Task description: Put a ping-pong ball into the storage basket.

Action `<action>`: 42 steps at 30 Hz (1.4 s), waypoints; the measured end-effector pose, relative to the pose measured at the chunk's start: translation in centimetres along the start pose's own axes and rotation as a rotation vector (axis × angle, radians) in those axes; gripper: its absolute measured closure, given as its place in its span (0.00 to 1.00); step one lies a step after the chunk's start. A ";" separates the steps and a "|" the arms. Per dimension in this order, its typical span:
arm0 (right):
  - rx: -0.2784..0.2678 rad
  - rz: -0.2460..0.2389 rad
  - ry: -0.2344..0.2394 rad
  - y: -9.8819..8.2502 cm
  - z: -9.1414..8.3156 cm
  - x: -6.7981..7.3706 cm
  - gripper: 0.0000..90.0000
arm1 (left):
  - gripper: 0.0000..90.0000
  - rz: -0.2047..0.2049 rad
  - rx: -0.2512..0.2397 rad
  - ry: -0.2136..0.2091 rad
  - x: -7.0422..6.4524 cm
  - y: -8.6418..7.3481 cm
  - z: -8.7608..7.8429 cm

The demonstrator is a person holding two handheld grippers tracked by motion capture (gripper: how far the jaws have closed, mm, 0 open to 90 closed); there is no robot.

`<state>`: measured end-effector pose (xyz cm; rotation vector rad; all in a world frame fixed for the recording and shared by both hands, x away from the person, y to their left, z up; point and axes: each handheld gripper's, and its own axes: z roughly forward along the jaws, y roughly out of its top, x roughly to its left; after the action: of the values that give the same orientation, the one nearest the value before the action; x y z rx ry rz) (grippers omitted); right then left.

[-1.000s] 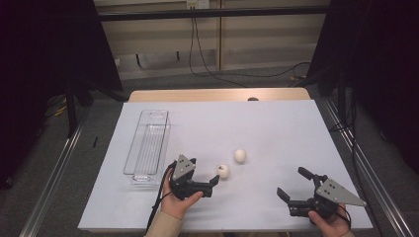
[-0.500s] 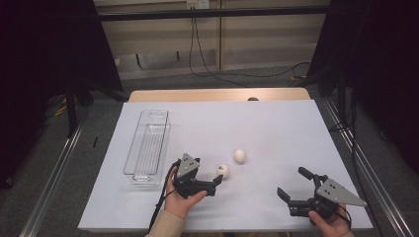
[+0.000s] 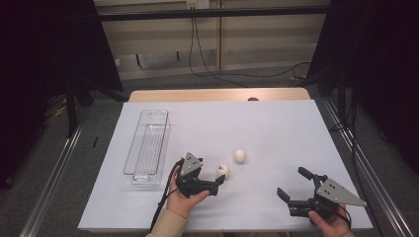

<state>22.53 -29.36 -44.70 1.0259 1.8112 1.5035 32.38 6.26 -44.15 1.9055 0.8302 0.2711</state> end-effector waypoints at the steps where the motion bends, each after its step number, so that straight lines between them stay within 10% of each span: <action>1: 0.001 -0.003 0.000 0.0 0.0 0.0 0.01 | 0.05 0.001 0.003 -0.003 0.0 0.0 0.1; 42: -0.001 0.002 0.000 0.0 0.0 0.0 0.01 | 0.14 0.011 0.094 0.024 0.2 0.1 2.4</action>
<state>22.52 -29.36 -44.71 1.0274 1.8104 1.5051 33.78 4.67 -45.22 1.9985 0.8623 0.2660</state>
